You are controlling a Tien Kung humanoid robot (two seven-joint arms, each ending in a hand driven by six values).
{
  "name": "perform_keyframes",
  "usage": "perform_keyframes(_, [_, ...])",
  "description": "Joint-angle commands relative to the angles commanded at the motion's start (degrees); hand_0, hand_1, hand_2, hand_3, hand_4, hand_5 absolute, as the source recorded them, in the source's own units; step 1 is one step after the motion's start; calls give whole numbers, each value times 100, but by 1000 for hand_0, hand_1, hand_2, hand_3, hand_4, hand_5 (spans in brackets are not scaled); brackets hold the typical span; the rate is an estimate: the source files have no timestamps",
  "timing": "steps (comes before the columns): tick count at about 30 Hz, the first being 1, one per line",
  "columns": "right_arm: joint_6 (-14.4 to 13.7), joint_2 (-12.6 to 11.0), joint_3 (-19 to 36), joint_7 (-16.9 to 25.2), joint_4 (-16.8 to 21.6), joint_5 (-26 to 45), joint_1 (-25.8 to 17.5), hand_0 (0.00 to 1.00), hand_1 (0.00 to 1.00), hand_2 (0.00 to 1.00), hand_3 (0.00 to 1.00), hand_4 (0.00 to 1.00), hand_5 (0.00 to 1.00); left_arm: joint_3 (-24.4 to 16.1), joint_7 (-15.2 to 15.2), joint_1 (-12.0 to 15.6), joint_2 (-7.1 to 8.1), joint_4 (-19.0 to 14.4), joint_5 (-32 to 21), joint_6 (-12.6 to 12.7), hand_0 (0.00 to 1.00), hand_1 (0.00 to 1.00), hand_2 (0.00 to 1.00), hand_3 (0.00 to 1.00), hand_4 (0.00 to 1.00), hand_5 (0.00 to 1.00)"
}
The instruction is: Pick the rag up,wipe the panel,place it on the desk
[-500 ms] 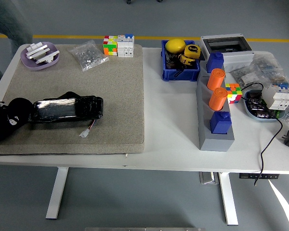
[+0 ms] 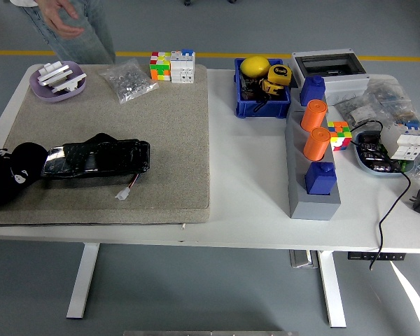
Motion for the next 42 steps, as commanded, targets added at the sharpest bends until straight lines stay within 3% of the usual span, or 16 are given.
perform_keyframes(1, [-5,2,17,5,0,-4,3,767,658,685,586,998,500,12,3,0,-2,-1,13,14,356,671,853,606,284,52])
perform_keyframes(2, [-10,5,48,14,0,-15,5,767,656,685,587,998,499,21,9,-3,-5,-1,45,32,270,478,812,595,2,2])
perform_keyframes(7, [-41,16,198,67,0,-80,15,767,656,685,587,998,499,35,50,-3,3,16,154,69,270,478,812,595,2,2])
perform_keyframes(8, [-44,16,216,75,0,-93,17,766,652,681,584,998,495,44,61,1,11,17,172,70,282,382,792,557,2,2])
perform_keyframes(13, [-75,12,266,85,0,-112,16,766,652,681,584,998,495,90,106,37,33,-29,207,100,282,382,792,557,2,2])
perform_keyframes(14, [-79,13,271,87,0,-115,14,763,650,679,583,998,492,93,111,45,31,-44,221,114,275,319,785,520,2,2])
perform_keyframes(18, [-87,24,279,93,0,-116,13,763,650,679,583,998,492,32,136,114,15,-193,314,160,275,319,785,520,2,2])
perform_keyframes(19, [-86,27,277,91,0,-114,14,763,650,679,583,998,492,-3,165,146,10,-277,364,155,275,319,785,520,2,2])
perform_keyframes(20, [-84,29,276,90,0,-114,13,764,650,679,583,998,493,-41,214,186,9,-370,435,151,257,259,781,484,2,2])
perform_keyframes(26, [-78,40,297,73,0,-124,-5,765,649,678,583,998,492,-38,562,453,48,-1470,668,124,257,249,782,488,2,2])
perform_keyframes(31, [-63,52,296,80,0,-135,1,765,649,678,583,998,492,107,759,559,25,-2067,693,91,257,249,782,488,2,2])
perform_keyframes(34, [-55,60,319,89,0,-171,13,766,649,677,583,998,492,228,777,546,-16,-2092,687,92,256,242,780,485,2,2])
perform_keyframes(42, [-50,50,364,122,0,-214,34,764,649,677,583,998,491,353,716,450,-107,-1746,635,93,255,239,779,487,2,2])
